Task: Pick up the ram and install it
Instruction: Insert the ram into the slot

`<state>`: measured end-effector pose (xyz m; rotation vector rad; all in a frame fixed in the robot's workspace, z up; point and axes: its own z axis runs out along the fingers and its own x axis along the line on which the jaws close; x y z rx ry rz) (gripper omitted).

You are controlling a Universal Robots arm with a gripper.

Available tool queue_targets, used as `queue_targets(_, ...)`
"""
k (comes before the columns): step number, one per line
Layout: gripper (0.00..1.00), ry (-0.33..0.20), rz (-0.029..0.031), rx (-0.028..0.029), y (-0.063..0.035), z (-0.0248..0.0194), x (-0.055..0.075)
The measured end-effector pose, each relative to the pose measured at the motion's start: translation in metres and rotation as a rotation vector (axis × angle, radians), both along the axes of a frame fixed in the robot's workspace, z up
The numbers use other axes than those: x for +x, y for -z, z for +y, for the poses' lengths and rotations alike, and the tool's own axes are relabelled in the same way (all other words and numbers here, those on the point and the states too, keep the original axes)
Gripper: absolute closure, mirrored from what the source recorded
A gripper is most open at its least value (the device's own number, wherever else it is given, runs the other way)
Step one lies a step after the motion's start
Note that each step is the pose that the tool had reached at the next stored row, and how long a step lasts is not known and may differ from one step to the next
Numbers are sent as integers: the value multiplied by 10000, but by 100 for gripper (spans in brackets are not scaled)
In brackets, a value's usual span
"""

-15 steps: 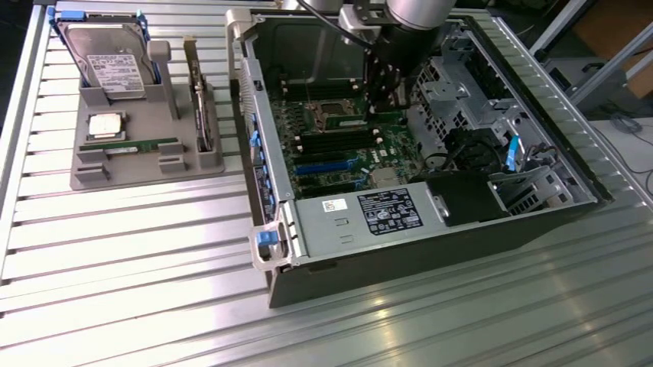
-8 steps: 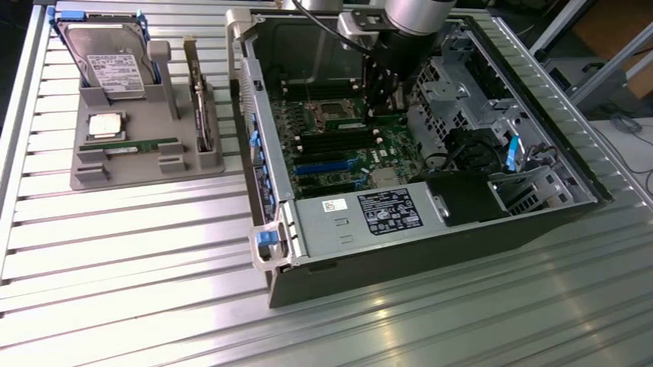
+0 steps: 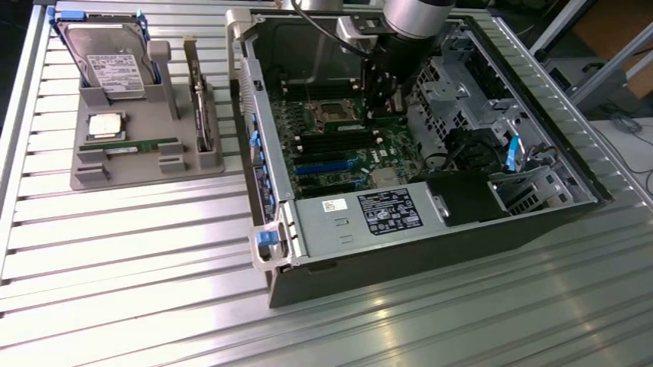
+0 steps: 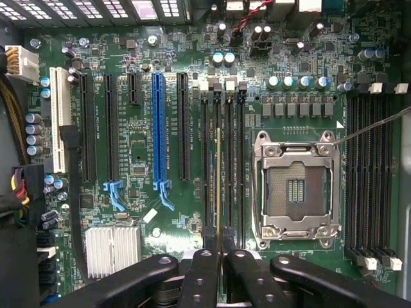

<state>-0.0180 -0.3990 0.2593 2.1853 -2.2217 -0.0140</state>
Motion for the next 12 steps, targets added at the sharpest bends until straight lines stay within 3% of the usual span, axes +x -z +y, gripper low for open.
queue_targets(12, 88, 1, 0, -1, 63, -1, 0)
